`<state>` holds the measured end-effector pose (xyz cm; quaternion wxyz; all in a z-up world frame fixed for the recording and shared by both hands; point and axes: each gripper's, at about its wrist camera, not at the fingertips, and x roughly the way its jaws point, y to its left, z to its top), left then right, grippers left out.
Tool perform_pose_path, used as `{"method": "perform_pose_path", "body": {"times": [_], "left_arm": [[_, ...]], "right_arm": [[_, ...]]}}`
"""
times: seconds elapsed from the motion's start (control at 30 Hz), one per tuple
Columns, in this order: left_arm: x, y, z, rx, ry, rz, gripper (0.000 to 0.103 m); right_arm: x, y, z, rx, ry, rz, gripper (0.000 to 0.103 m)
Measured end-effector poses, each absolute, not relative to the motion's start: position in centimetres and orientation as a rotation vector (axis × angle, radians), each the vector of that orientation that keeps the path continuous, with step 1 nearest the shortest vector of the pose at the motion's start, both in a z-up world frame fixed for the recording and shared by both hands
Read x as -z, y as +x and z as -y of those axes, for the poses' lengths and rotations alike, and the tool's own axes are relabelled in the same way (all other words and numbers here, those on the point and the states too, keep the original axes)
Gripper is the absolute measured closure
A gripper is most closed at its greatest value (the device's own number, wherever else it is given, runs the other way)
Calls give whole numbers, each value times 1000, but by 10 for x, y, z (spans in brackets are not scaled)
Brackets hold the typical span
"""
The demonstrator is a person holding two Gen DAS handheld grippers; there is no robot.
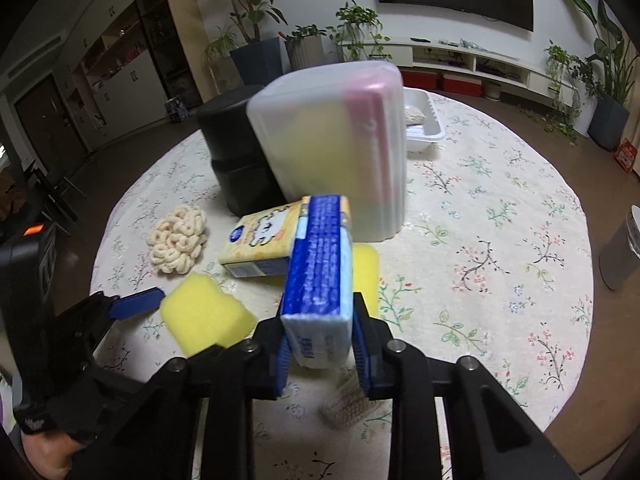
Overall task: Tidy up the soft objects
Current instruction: 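Grasp the yellow square sponge with left tool while right tool grasps blue tissue pack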
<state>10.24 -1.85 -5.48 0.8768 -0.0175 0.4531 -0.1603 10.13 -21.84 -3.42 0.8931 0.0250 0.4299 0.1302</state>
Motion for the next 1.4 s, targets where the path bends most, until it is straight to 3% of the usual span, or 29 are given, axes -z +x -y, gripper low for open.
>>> {"method": "perform_pose_path", "body": {"times": [0.7,0.8,0.87,1.13,1.4], "left_arm": [[58,109,44,240,119,-986,0],[58,108,41,228,115,-961,15],[54,107,40,223,108,-944,42],[51,101,30,234,57,-923,50],[29,81,18,224,44,-848,50]], "right_arm": [[39,95,226,-288,63,-885,77],[39,95,226,-289,65,-884,77],[39,94,226,-291,60,-883,77],[36,93,228,-293,54,-870,78],[24,83,228,-302,53,-848,78]]}}
